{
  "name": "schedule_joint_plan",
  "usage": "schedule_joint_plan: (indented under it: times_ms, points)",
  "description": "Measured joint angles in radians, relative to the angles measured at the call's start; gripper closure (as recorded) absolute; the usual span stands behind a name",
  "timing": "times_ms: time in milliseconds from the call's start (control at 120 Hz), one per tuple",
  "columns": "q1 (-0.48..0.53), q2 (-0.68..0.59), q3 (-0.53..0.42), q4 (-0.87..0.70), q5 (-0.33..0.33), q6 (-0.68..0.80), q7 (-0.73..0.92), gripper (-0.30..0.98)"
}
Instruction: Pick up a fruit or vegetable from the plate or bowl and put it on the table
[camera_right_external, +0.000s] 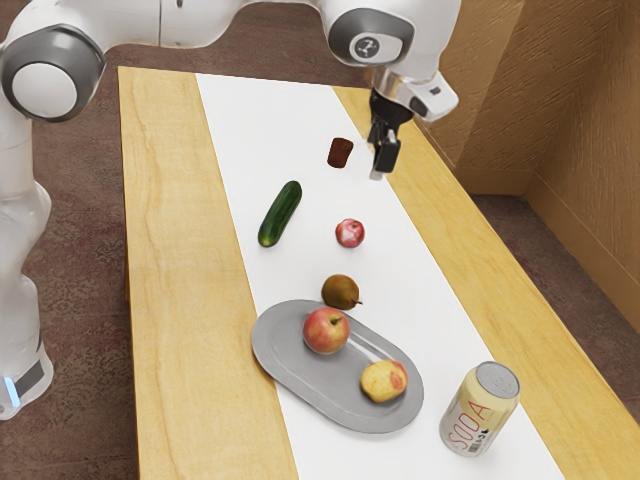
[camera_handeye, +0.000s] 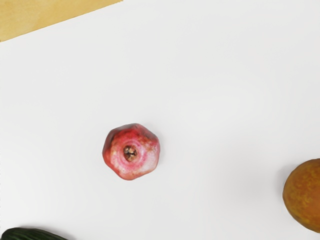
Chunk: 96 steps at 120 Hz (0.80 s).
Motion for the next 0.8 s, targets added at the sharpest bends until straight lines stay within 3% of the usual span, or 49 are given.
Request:
schedule_joint_plan:
  times_ms: [283,483,800]
  points:
    - [-0.014,-0.001,-0.013,-0.001,0.017,0.044,0.031,0.0]
    - [-0.104,0.081,-0.046,-0.01,0.026,0.053,0.033,0.0]
    - [-0.128,0.102,-0.049,-0.012,-0.032,0.023,-0.004,0.0]
